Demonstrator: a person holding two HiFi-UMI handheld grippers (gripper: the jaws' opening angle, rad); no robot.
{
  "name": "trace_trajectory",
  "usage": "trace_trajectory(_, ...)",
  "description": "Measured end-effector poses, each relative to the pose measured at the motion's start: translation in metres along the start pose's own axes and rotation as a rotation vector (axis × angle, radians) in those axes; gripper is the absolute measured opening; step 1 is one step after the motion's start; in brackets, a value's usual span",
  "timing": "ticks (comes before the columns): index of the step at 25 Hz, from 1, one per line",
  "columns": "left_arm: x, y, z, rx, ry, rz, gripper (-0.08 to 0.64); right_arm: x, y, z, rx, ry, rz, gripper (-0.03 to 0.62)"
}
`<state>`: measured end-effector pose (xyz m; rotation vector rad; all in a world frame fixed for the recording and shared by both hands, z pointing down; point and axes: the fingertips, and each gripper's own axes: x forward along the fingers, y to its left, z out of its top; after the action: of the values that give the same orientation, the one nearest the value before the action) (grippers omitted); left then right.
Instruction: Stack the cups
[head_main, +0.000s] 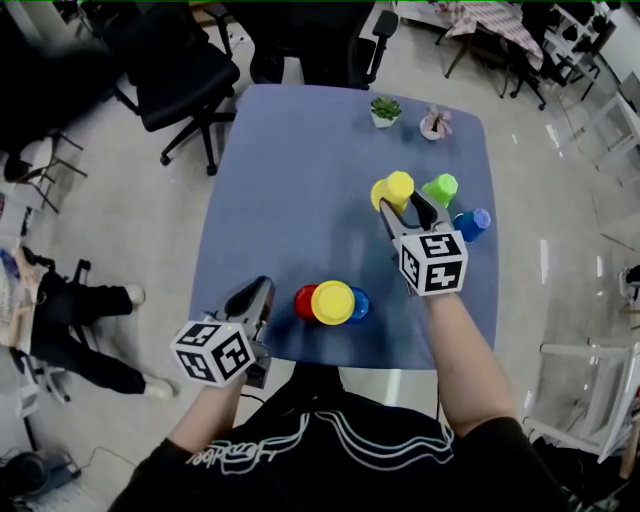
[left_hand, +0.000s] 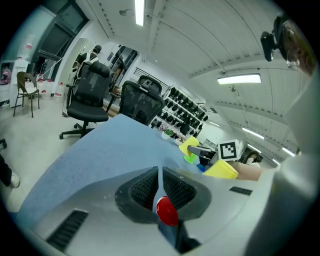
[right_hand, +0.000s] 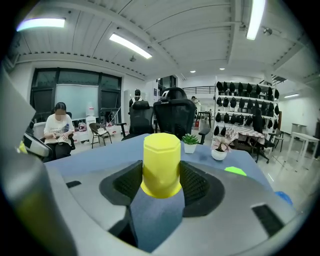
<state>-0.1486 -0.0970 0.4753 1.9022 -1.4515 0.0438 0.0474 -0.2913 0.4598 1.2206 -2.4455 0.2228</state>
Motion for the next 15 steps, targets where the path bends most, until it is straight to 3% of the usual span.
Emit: trace_trajectory(15, -0.054, -0.040, -0.027, 0.000, -0.056, 0.006, 0.048, -0.090, 0.023, -0.017, -0.020, -0.022, 0.024, 0.247)
